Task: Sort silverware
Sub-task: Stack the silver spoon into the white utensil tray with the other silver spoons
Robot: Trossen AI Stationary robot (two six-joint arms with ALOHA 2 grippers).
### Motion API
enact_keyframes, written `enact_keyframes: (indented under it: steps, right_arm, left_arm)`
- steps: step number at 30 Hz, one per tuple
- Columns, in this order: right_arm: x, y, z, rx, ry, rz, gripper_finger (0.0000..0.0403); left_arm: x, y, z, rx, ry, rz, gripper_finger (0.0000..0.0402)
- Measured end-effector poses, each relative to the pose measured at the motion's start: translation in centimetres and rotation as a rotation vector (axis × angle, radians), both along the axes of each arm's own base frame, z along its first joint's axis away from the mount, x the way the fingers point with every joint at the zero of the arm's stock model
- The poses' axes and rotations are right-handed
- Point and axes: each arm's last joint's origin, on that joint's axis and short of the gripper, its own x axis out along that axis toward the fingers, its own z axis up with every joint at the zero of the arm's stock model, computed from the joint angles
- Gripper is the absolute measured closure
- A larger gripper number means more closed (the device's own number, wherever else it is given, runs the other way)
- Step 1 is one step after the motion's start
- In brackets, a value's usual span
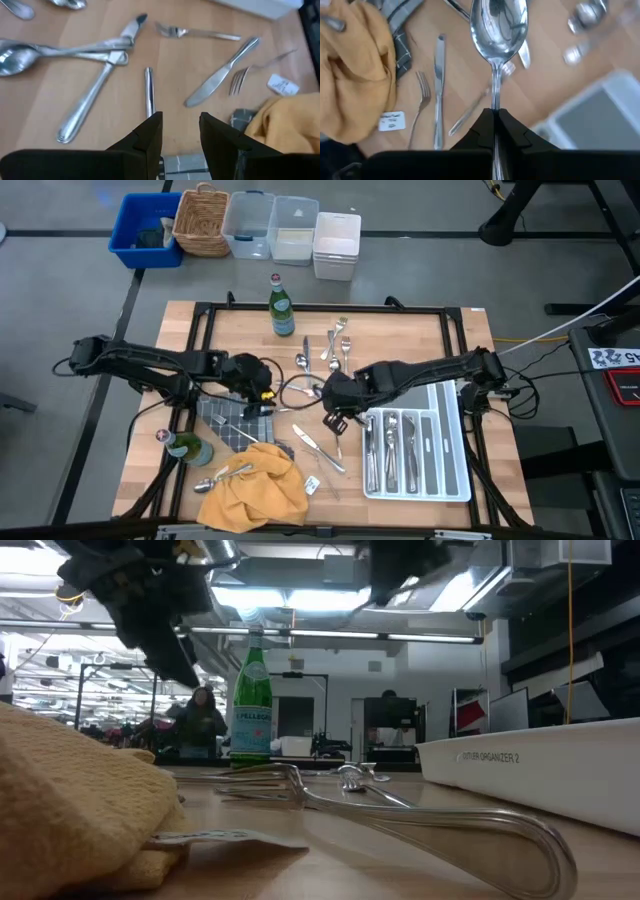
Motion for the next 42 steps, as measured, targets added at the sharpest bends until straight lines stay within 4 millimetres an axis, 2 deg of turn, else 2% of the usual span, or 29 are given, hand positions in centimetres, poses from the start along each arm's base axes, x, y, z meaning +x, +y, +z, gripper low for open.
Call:
enact_keyframes:
  steps: [4, 11, 17, 20, 25, 31, 36, 42]
  right_arm:
    - [-1.3, 0.6, 1.4, 0.048, 0.066, -0.144, 0.0397]
    - [-4.1, 4.1, 1.2, 0.067, 0.22, -0.374, 0.0394]
    - [-5.9, 8.1, 1.0, 0.024, 0.136, -0.549, 0.0396]
    - [-7.0, 9.9, -0.6, 0.01, 0.155, -0.634, 0.0395]
    - [-9.1, 12.6, -4.5, -0.016, 0.195, -0.759, 0.0395]
    - [-10.5, 14.6, -9.7, 0.027, 0.158, -0.823, 0.0395]
    - [-11.0, 14.4, -13.2, 0.048, 0.15, -0.818, 0.0395]
    - [-11.8, 13.6, -15.3, 0.001, 0.17, -0.824, 0.0395]
  left_arm:
    - [1.0, -0.3, -1.1, 0.021, 0.029, -0.004, 0.0284]
    - [2.1, -0.2, -2.5, 0.05, 0.05, -0.032, 0.0284]
    - [2.6, -0.2, -3.4, 0.098, 0.075, -0.089, 0.0284]
    - [2.8, -0.2, -3.7, 0.105, 0.082, -0.098, 0.0284]
    - [2.8, -0.2, -3.6, 0.121, 0.075, -0.114, 0.0284]
    - [3.0, -0.2, -3.5, 0.123, 0.053, -0.113, 0.0284]
    - [3.0, -0.2, -3.5, 0.122, 0.056, -0.114, 0.0284]
    - [3.0, -0.2, -3.5, 0.122, 0.056, -0.114, 0.0284]
